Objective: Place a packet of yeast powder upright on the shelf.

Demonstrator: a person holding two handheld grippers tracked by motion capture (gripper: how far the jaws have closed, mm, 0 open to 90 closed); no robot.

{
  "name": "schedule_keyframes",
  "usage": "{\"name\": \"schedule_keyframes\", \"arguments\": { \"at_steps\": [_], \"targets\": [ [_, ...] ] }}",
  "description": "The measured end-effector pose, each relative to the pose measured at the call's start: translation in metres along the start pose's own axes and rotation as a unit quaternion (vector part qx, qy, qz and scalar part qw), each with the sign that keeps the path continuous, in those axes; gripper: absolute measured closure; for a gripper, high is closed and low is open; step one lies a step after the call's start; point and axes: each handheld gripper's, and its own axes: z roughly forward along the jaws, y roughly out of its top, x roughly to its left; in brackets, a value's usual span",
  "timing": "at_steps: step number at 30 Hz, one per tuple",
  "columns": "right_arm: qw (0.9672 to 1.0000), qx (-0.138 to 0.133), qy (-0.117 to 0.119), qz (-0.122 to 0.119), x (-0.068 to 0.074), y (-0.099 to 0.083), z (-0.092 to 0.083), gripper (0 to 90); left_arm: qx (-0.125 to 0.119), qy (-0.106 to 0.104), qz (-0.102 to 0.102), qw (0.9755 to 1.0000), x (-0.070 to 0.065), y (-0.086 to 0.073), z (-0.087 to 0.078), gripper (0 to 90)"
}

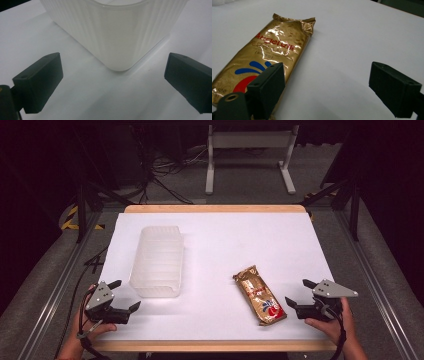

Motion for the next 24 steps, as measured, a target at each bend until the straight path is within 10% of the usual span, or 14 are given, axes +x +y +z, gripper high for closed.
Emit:
{"name": "schedule_keyframes", "arguments": {
  "at_steps": [13,24],
  "targets": [
    [0.9973,0.003,0.053,-0.052,0.013,0.054,0.043,25.5,0.008,-0.003,0.006,0.9999,-0.001,-0.001,0.002,3.3],
    [0.9935,0.043,0.101,-0.031,0.015,0.082,0.103,23.0,0.020,-0.007,0.014,0.9997,-0.003,-0.002,0.005,3.4]
  ]
}}
